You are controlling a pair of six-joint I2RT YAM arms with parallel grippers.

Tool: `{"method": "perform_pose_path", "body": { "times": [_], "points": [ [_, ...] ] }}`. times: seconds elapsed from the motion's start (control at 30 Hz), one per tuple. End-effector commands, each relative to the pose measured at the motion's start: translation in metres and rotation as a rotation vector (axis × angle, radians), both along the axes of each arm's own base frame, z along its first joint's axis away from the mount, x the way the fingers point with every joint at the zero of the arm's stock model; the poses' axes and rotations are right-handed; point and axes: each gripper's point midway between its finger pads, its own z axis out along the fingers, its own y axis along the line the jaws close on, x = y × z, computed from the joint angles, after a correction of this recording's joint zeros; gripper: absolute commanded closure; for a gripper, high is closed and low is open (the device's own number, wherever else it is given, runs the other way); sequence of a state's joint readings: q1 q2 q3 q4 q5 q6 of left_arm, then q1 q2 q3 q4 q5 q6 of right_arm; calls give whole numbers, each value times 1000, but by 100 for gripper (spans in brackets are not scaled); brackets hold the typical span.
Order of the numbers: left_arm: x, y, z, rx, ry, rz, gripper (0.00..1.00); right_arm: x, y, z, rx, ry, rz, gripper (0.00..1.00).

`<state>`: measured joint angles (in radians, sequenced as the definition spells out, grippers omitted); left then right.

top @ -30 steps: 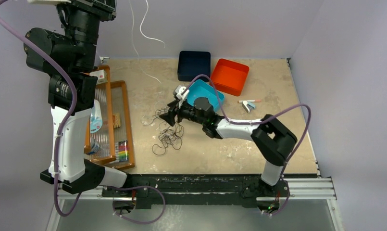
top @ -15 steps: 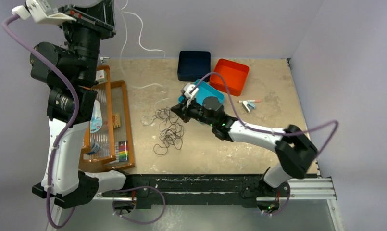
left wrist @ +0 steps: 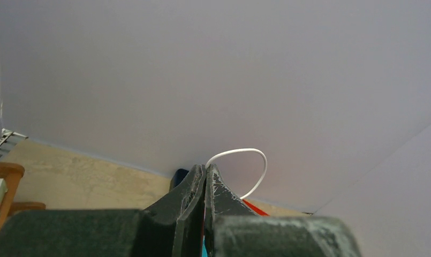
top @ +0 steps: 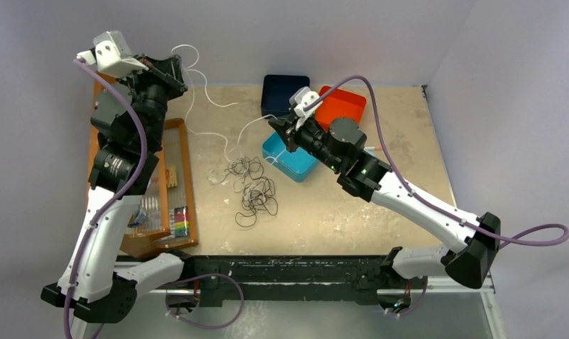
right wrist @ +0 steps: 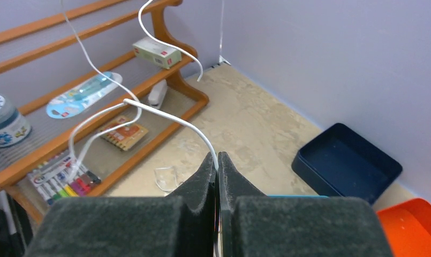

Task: Untangle the cables

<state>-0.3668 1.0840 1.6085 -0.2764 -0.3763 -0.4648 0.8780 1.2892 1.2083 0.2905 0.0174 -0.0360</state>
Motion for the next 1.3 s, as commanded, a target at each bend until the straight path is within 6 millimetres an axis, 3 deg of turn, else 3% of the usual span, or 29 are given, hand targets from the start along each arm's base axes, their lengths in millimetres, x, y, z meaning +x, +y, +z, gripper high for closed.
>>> {"method": "perform_pose_path", "body": {
  "times": [0.0,0.17,0.33,0.5,0.67,0.97,1.1,1.27],
  "points": [
    [-6,8,-5,-2,-3,31,100,11,-9,1,-71,-17,-72,100],
    [8,-7,-42,18,82,-20,100,15,-14,-3,-68,23,-107,100],
    [32,-43,-83,26,168,-162,100,33,-32,-16,-34,135,-130,100],
    [62,-81,-115,-24,198,-294,100,59,-61,-29,17,234,-137,100],
    [89,-127,-154,-71,256,-434,100,87,-103,-40,78,303,-226,100],
    [119,-201,-214,-50,343,-566,100,120,-154,-55,144,357,-329,100],
    [132,-215,-244,-35,382,-568,100,131,-167,-66,158,385,-355,100],
    [150,-212,-277,-17,420,-501,100,141,-166,-81,131,403,-342,100]
  ]
}}
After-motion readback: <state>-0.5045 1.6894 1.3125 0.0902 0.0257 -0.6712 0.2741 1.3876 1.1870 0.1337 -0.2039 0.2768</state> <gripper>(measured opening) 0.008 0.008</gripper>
